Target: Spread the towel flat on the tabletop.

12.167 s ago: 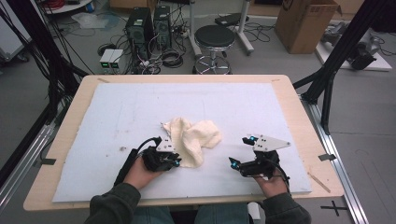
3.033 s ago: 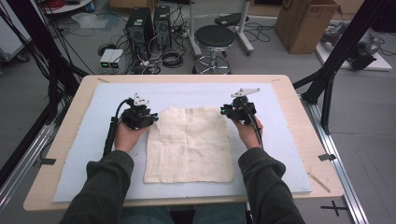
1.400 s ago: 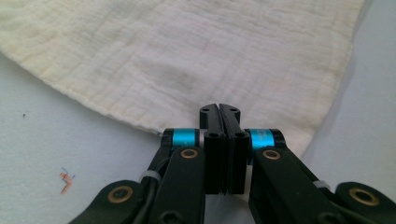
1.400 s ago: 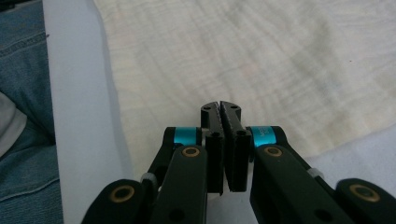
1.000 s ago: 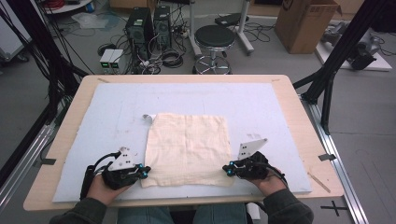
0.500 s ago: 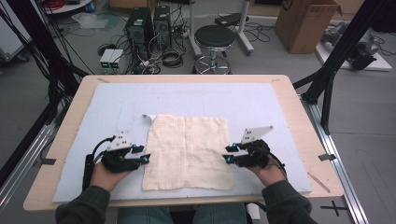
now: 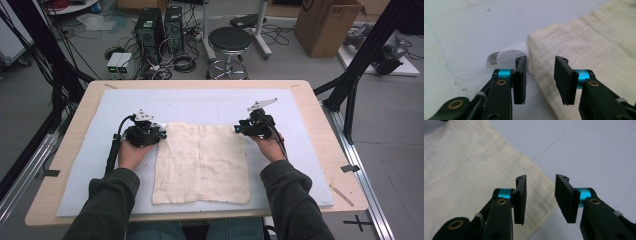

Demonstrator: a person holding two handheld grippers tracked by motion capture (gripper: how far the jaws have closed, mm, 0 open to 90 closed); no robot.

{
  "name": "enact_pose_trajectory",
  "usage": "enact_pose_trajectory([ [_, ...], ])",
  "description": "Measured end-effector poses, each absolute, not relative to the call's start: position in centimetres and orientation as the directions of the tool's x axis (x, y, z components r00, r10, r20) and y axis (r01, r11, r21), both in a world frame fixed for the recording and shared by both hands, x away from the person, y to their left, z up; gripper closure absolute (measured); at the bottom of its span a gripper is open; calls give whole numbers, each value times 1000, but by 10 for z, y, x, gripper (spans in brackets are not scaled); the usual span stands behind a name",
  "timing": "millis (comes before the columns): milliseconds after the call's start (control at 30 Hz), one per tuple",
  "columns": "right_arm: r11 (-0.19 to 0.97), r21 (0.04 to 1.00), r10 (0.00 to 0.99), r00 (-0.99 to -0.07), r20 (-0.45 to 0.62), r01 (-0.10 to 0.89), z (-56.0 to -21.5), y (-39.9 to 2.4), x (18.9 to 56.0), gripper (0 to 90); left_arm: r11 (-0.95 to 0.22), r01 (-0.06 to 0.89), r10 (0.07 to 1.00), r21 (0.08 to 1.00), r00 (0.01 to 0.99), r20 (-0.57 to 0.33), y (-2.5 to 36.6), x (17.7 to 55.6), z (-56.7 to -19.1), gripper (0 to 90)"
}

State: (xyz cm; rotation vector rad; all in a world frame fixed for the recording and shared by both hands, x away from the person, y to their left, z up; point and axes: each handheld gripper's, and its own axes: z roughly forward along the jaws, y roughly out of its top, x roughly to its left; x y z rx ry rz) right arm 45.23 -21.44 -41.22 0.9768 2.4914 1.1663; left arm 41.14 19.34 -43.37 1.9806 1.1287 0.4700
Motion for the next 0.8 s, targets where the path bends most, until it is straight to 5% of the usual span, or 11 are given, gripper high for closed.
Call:
enact_pose_trajectory([
  [167,476,705,682,-727,82,526,-432,-209,465,627,-266,566,855,781,512,-79,194,419,-441,621],
  [367,485,696,699,-713,56,530,-436,-208,467,758,-355,522,815,776,580,-17,175,419,-437,865],
  [533,483,690,704,-707,60,539,-436,-209,467,766,-430,432,730,793,683,25,160,409,-433,862],
  [633,491,689,704,-709,47,533,-436,-208,466,765,-433,401,683,807,730,4,159,405,-429,689],
  [800,499,684,701,-712,42,532,-435,-208,466,763,-400,453,702,797,710,-51,164,411,-434,731],
])
